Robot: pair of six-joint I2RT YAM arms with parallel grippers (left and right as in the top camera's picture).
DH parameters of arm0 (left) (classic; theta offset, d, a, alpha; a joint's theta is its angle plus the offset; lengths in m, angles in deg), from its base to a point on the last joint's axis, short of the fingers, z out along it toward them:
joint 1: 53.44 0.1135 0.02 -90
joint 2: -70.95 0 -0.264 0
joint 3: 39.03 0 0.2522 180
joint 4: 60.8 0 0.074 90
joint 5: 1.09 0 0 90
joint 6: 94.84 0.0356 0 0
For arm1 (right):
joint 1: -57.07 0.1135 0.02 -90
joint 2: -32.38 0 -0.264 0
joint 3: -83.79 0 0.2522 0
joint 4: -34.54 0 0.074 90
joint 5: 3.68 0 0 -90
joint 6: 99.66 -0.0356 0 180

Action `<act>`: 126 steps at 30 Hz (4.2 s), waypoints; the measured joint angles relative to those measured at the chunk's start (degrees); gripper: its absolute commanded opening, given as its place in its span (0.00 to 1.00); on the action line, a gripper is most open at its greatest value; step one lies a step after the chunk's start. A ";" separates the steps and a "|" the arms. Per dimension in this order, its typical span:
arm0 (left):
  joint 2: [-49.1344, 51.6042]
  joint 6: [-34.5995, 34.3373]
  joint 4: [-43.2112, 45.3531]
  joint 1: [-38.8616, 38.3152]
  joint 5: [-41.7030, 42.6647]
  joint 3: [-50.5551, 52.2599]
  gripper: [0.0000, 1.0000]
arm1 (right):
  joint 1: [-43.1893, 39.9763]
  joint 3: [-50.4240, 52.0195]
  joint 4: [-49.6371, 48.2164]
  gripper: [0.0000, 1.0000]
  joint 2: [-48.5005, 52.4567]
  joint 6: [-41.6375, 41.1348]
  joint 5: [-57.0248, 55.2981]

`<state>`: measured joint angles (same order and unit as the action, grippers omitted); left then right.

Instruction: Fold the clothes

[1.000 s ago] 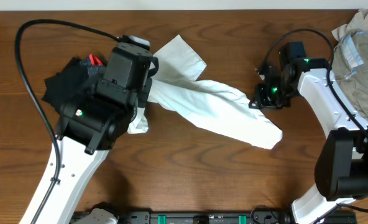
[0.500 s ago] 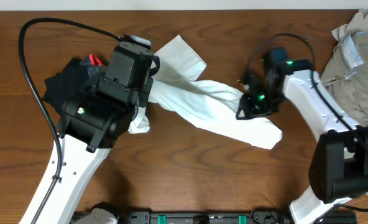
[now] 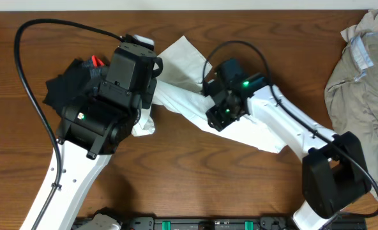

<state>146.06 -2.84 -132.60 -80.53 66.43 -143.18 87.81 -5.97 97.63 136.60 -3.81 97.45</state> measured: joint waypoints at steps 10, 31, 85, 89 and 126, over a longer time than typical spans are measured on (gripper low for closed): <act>-0.02 0.00 -0.09 -0.02 0.04 -0.76 0.07 | 2.08 0.00 -4.79 0.01 0.00 -5.68 -9.77; -3.52 0.85 -1.38 -0.20 1.62 -4.28 0.06 | -19.87 -6.80 3.28 0.01 -23.54 -5.38 -0.04; -6.08 2.80 1.20 -0.11 1.03 -9.09 0.06 | -20.02 -6.64 8.02 0.24 -1.51 1.55 11.82; -5.84 2.78 1.11 -0.11 1.03 -9.09 0.06 | -16.90 -6.36 9.42 0.37 -1.51 2.64 12.87; -5.77 2.78 -0.35 -0.11 0.63 -9.09 0.07 | -3.61 -1.60 -14.36 0.13 12.28 -16.76 12.76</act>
<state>140.29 -0.06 -132.95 -80.64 67.06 -152.27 84.20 -7.57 83.27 148.89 -20.58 110.22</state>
